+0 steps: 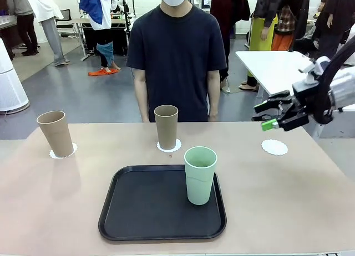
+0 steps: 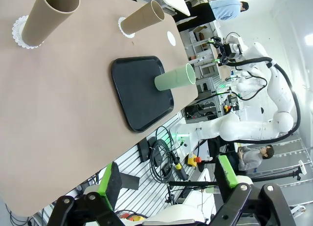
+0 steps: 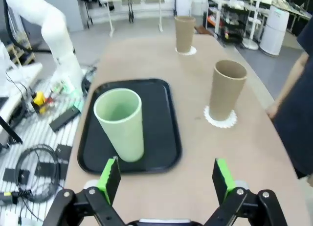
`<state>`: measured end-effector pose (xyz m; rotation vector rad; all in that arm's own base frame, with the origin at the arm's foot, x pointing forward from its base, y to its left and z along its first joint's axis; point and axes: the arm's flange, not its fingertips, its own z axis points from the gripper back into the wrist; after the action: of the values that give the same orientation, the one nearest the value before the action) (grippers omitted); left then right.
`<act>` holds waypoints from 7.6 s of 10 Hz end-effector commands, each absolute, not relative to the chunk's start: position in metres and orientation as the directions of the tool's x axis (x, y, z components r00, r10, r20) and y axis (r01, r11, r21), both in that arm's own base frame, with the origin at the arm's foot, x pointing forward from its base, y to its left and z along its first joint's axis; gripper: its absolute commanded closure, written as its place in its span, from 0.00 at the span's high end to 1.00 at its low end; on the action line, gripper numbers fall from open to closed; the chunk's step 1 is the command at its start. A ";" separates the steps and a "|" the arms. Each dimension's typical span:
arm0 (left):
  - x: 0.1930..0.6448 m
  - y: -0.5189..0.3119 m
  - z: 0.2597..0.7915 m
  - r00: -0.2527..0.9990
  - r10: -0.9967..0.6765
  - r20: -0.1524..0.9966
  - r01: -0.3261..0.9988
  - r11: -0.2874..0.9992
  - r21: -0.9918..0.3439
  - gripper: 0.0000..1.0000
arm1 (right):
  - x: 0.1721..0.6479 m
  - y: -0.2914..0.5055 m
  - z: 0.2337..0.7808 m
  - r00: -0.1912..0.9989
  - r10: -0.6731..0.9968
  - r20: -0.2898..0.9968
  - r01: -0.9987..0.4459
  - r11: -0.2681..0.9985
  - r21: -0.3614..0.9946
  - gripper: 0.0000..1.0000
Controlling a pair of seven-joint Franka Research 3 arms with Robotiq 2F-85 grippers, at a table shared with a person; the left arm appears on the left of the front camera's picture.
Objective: Place coasters on the table and set cups on them.
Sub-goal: Take one Reusable plastic cup from the Flat Tray and place it on a coaster set by the human.
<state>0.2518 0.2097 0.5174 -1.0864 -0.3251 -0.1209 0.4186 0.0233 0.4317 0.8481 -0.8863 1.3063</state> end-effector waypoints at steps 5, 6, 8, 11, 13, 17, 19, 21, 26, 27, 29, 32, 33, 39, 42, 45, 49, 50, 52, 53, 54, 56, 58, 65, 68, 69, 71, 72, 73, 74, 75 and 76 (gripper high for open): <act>0.251 0.209 0.518 0.945 0.066 0.322 0.256 0.466 -0.847 1.00 | 0.396 0.056 0.342 0.026 0.241 0.970 -0.997 -0.070 0.045 1.00; 0.251 0.209 0.518 0.945 0.066 0.322 0.256 0.466 -0.847 1.00 | 0.394 0.057 0.335 0.032 0.232 0.972 -0.998 -0.053 0.046 1.00; 0.251 0.209 0.518 0.945 0.066 0.322 0.256 0.466 -0.847 1.00 | 0.394 0.060 0.343 0.060 0.242 0.968 -0.995 -0.058 0.076 1.00; 0.251 0.209 0.518 0.945 0.066 0.322 0.256 0.466 -0.847 1.00 | 0.394 0.060 0.343 0.060 0.242 0.968 -0.995 -0.058 0.076 1.00; 0.251 0.209 0.518 0.945 0.066 0.322 0.256 0.466 -0.847 1.00 | 0.391 0.074 0.332 -0.012 0.316 0.949 -0.994 -0.103 0.021 1.00; 0.251 0.209 0.518 0.945 0.066 0.322 0.256 0.466 -0.847 1.00 | 0.412 0.114 0.308 -0.086 0.342 0.936 -0.982 -0.188 -0.021 1.00; 0.251 0.209 0.518 0.945 0.066 0.322 0.256 0.466 -0.847 1.00 | 0.429 0.125 0.300 -0.071 0.345 0.936 -0.980 -0.198 -0.001 1.00; 0.251 0.209 0.518 0.945 0.066 0.322 0.256 0.466 -0.847 1.00 | 0.435 0.129 0.294 -0.053 0.339 0.939 -0.970 -0.240 0.032 1.00; 0.251 0.209 0.518 0.945 0.066 0.322 0.256 0.466 -0.847 1.00 | 0.435 0.140 0.284 -0.013 0.297 0.955 -0.916 -0.387 0.108 1.00; 0.251 0.209 0.518 0.945 0.066 0.322 0.256 0.466 -0.847 1.00 | 0.434 0.143 0.281 -0.016 0.296 0.955 -0.911 -0.397 0.108 1.00; 0.251 0.209 0.518 0.945 0.066 0.322 0.256 0.466 -0.847 1.00 | 0.433 0.151 0.279 -0.025 0.279 0.960 -0.908 -0.408 0.095 1.00; 0.251 0.209 0.518 0.945 0.066 0.322 0.256 0.466 -0.847 1.00 | 0.435 0.153 0.276 -0.043 0.270 0.962 -0.918 -0.390 0.069 1.00; 0.251 0.209 0.518 0.945 0.066 0.322 0.256 0.466 -0.847 1.00 | 0.436 0.155 0.274 -0.047 0.262 0.964 -0.917 -0.394 0.062 1.00; 0.251 0.209 0.518 0.945 0.066 0.322 0.256 0.466 -0.847 1.00 | 0.443 0.172 0.257 -0.040 0.280 0.959 -0.919 -0.388 0.075 1.00; 0.251 0.209 0.518 0.945 0.066 0.322 0.256 0.466 -0.847 1.00 | 0.446 0.179 0.248 -0.033 0.286 0.958 -0.909 -0.408 0.091 1.00; 0.251 0.209 0.518 0.945 0.066 0.322 0.256 0.466 -0.847 1.00 | 0.445 0.182 0.247 -0.029 0.284 0.958 -0.903 -0.419 0.097 1.00; 0.251 0.209 0.518 0.945 0.066 0.322 0.256 0.466 -0.847 1.00 | 0.445 0.179 0.245 -0.025 0.275 0.961 -0.894 -0.437 0.102 1.00; 0.251 0.209 0.518 0.945 0.066 0.322 0.256 0.466 -0.847 1.00 | 0.444 0.179 0.244 -0.024 0.263 0.964 -0.878 -0.467 0.106 1.00; 0.251 0.209 0.518 0.945 0.066 0.322 0.256 0.466 -0.847 1.00 | 0.441 0.183 0.244 -0.025 0.242 0.970 -0.860 -0.500 0.102 1.00; 0.251 0.209 0.518 0.945 0.066 0.322 0.256 0.466 -0.847 1.00 | 0.439 0.184 0.245 -0.030 0.225 0.974 -0.846 -0.524 0.095 1.00; 0.251 0.209 0.518 0.945 0.066 0.322 0.256 0.466 -0.847 1.00 | 0.439 0.185 0.244 -0.028 0.226 0.974 -0.847 -0.523 0.097 1.00; 0.251 0.209 0.518 0.945 0.066 0.322 0.256 0.466 -0.847 1.00 | 0.439 0.188 0.243 -0.029 0.225 0.974 -0.846 -0.524 0.096 1.00; 0.251 0.209 0.518 0.945 0.066 0.322 0.256 0.466 -0.847 1.00 | 0.440 0.195 0.240 -0.025 0.227 0.974 -0.844 -0.526 0.101 1.00; 0.251 0.209 0.518 0.945 0.066 0.322 0.256 0.466 -0.847 1.00 | 0.437 0.201 0.236 -0.035 0.235 0.971 -0.824 -0.557 0.105 0.41; 0.251 0.209 0.518 0.945 0.066 0.322 0.256 0.466 -0.847 1.00 | 0.438 0.200 0.235 -0.040 0.242 0.969 -0.824 -0.557 0.105 0.26; 0.251 0.209 0.518 0.945 0.066 0.322 0.256 0.466 -0.847 1.00 | 0.438 0.198 0.235 -0.043 0.242 0.969 -0.824 -0.557 0.103 0.00; 0.251 0.209 0.518 0.945 0.066 0.322 0.256 0.466 -0.847 1.00 | 0.428 0.185 0.264 -0.024 0.249 0.968 -0.893 -0.441 0.091 0.00; 0.251 0.209 0.518 0.945 0.066 0.322 0.256 0.466 -0.847 1.00 | 0.420 0.169 0.298 -0.032 0.249 0.968 -0.931 -0.359 0.061 0.00; 0.251 0.209 0.518 0.945 0.066 0.322 0.256 0.466 -0.847 1.00 | 0.411 0.147 0.332 -0.020 0.272 0.962 -0.961 -0.269 0.056 0.00; 0.251 0.209 0.518 0.945 0.066 0.322 0.256 0.466 -0.847 1.00 | 0.405 0.117 0.365 -0.004 0.287 0.958 -0.982 -0.182 0.051 0.00; 0.251 0.209 0.518 0.945 0.066 0.322 0.256 0.466 -0.847 1.00 | 0.403 0.090 0.390 0.015 0.281 0.960 -0.994 -0.097 0.044 0.00; 0.251 0.209 0.518 0.945 0.066 0.322 0.256 0.466 -0.847 1.00 | 0.402 0.067 0.409 0.041 0.266 0.963 -0.999 -0.020 0.048 0.00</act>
<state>0.2518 0.2098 0.5174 -1.0862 -0.3252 -0.1203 0.4112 0.0754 0.3986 1.0923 -0.9485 1.4074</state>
